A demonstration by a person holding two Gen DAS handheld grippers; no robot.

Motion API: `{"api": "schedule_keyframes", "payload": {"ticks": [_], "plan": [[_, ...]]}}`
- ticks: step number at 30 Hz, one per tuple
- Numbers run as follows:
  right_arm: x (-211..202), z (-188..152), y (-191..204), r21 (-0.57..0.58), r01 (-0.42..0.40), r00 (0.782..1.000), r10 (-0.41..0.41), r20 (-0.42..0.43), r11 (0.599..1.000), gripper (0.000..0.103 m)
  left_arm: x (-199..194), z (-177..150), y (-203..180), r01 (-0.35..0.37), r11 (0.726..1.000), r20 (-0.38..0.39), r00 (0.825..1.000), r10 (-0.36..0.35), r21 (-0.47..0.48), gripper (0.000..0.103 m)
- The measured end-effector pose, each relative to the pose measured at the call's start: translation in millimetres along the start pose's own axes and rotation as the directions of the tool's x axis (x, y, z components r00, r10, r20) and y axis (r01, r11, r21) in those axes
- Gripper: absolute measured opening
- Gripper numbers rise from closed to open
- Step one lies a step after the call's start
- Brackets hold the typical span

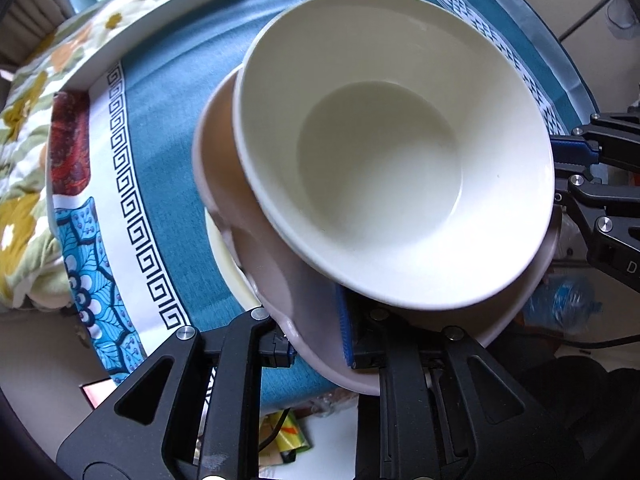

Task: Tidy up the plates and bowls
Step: 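Carry the bowl stack with both grippers and lower it onto the plate stack, then open both grippers and pull them back from the stack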

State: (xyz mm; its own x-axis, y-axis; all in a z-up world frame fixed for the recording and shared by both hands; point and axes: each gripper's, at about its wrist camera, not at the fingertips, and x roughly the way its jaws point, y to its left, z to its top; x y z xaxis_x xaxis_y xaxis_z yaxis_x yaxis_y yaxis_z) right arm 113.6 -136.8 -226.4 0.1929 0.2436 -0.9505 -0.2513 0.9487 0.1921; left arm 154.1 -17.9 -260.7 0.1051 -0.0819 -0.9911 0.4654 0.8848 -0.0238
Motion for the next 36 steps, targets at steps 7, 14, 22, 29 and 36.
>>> {"api": "schedule_keyframes", "payload": {"ticks": [7,14,22,29,36], "plan": [[8.9,-4.8,1.5,0.017,-0.016,0.999,0.016,-0.035,1.0,0.018,-0.5,0.2,0.0,0.041,0.999,-0.04,0.998,-0.042,-0.011,0.015],[9.2,-4.7,0.2,0.03,-0.021,0.999,0.022,-0.036,0.999,0.018,-1.3,2.2,-0.3,0.065,0.998,-0.078,0.995,-0.065,-0.008,0.017],[5.9,-6.6,-0.6,0.038,-0.013,0.999,0.015,-0.039,0.999,0.018,-1.3,11.3,-2.2,0.128,0.992,-0.139,0.982,-0.13,-0.02,0.025],[1.3,-9.6,-2.6,0.05,-0.031,0.999,0.033,-0.031,0.998,0.018,-10.8,12.6,6.7,0.227,0.968,-0.106,0.965,-0.239,-0.109,0.046],[-11.9,-15.1,-3.6,0.075,-0.021,1.0,0.02,0.019,0.997,0.018,-35.3,0.3,8.4,0.221,0.965,-0.025,0.974,-0.227,-0.142,0.048]]}}
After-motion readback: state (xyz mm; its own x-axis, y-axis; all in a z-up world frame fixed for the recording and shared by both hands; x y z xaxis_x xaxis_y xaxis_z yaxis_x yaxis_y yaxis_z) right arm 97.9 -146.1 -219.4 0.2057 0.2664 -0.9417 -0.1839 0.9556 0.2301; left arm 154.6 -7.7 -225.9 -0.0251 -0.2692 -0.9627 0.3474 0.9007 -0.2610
